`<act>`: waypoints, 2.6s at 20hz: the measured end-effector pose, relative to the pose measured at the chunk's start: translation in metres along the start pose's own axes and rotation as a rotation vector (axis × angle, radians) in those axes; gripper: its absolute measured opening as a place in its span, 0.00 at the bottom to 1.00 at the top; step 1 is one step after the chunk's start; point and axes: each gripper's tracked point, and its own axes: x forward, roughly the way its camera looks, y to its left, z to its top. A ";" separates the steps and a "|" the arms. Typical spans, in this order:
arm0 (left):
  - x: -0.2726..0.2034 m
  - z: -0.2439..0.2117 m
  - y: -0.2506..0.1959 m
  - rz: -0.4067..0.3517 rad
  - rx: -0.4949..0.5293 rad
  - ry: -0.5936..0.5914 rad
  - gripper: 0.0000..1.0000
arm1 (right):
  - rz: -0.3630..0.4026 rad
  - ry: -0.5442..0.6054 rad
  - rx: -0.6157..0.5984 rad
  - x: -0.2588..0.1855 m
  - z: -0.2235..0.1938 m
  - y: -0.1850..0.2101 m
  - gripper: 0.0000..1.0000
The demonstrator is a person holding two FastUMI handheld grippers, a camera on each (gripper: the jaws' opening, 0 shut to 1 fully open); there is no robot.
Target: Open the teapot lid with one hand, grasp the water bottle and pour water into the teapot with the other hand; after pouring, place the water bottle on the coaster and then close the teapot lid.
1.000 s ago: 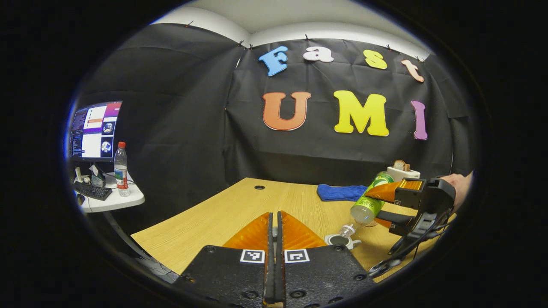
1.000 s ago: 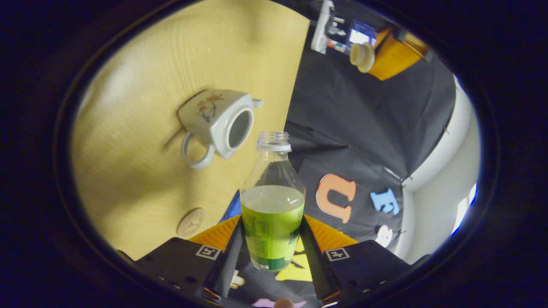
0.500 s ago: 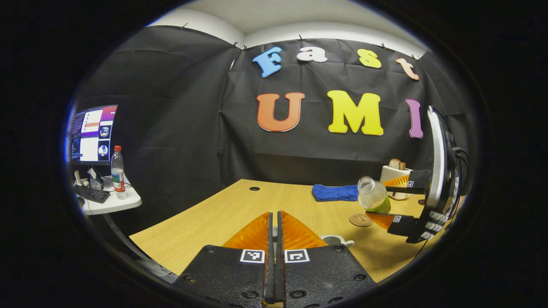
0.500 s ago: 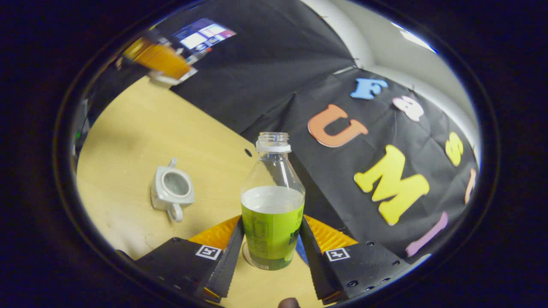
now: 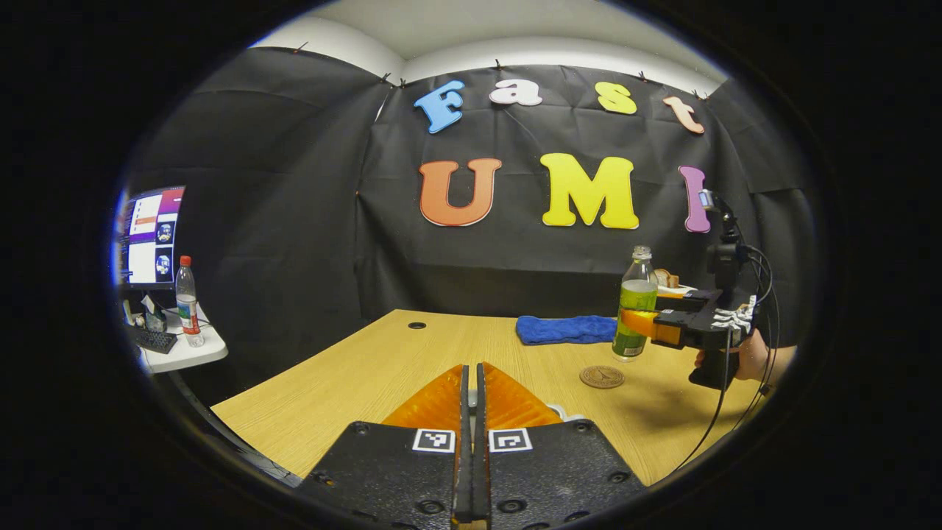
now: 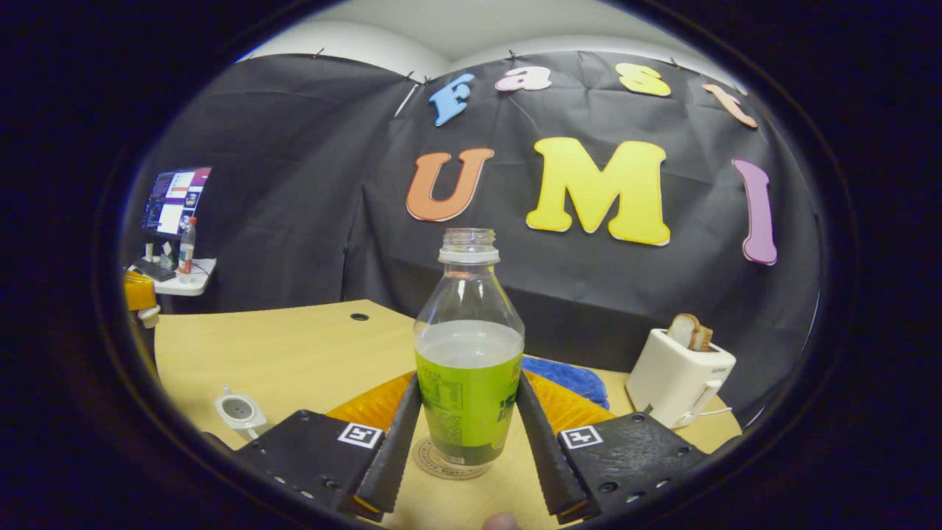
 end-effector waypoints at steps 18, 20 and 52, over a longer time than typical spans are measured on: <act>0.002 -0.003 -0.001 0.001 0.008 0.006 0.03 | -0.013 0.053 0.100 0.036 -0.039 0.005 0.99; 0.002 -0.002 -0.002 -0.001 0.011 0.001 0.03 | -0.010 0.027 0.103 0.022 -0.029 0.006 0.98; 0.085 -0.072 -0.078 -0.136 0.048 0.044 0.03 | -0.303 0.000 0.154 -0.207 -0.075 -0.070 0.96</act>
